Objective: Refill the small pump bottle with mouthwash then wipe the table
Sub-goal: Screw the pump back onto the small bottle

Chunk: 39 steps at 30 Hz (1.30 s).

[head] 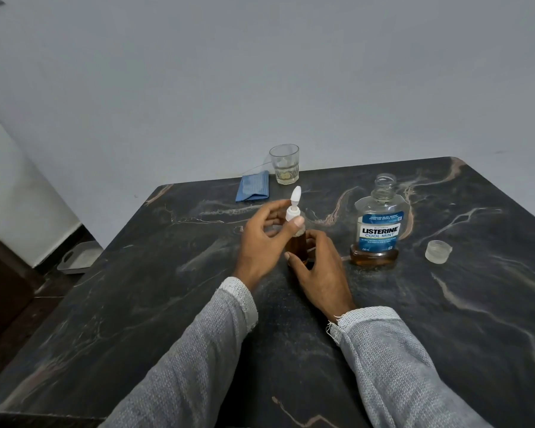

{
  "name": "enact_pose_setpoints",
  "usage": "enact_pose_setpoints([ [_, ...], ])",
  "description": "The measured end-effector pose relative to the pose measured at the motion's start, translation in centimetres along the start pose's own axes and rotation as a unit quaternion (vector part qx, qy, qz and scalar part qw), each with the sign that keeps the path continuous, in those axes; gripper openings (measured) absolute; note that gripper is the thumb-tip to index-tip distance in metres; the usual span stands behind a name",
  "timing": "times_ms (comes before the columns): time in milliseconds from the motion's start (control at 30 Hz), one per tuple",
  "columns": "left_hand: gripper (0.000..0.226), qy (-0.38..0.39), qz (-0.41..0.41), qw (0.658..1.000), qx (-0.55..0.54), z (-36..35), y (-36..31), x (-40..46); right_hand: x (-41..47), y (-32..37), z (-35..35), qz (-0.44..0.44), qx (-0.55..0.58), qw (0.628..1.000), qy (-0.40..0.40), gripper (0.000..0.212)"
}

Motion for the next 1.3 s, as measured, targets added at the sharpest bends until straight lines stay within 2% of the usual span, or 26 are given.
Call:
enact_pose_setpoints([
  [167, 0.027, -0.011, -0.012, 0.999, 0.028, -0.1, -0.4, 1.6, 0.1, -0.1, -0.1, 0.003, 0.001, 1.000, -0.003, 0.043],
  [367, 0.019, -0.060, -0.004, 0.997, -0.043, 0.4, -0.5, 2.3, 0.2, -0.2, -0.1, -0.004, -0.002, 1.000, 0.002, 0.045],
  [767, 0.027, -0.022, 0.008, 0.999, -0.035, 0.2, 0.2, 1.3, 0.2, -0.2, -0.2, -0.006, -0.001, 1.000, 0.000, 0.044],
  [933, 0.025, 0.033, 0.000, 0.999, 0.007, 0.5, 0.2, 0.9, 0.2, -0.2, -0.1, -0.008, -0.002, 1.000, 0.001, 0.046],
  [1067, 0.027, 0.046, -0.002, 0.999, -0.009, -0.1, 0.0, 0.7, 0.1, -0.2, -0.1, -0.009, 0.000, 1.000, 0.004, 0.045],
  [1200, 0.040, -0.019, 0.004, 1.000, 0.001, -0.5, 0.0, 1.1, 0.1, -0.1, 0.0, -0.009, -0.001, 1.000, 0.007, 0.045],
  [1300, 0.034, -0.028, -0.004, 1.000, -0.002, -0.2, -0.1, 1.2, 0.0, 0.0, -0.1, -0.010, 0.003, 1.000, 0.004, 0.044],
])
Point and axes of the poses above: each hand's wrist, its own x-axis towards the middle knuckle, its own z-axis out of the back of the hand, y = z × x, the point moved 3 cm from there along x, towards the middle knuckle, and after that the axes turned 12 degrees about -z, right-handed, at the moved point
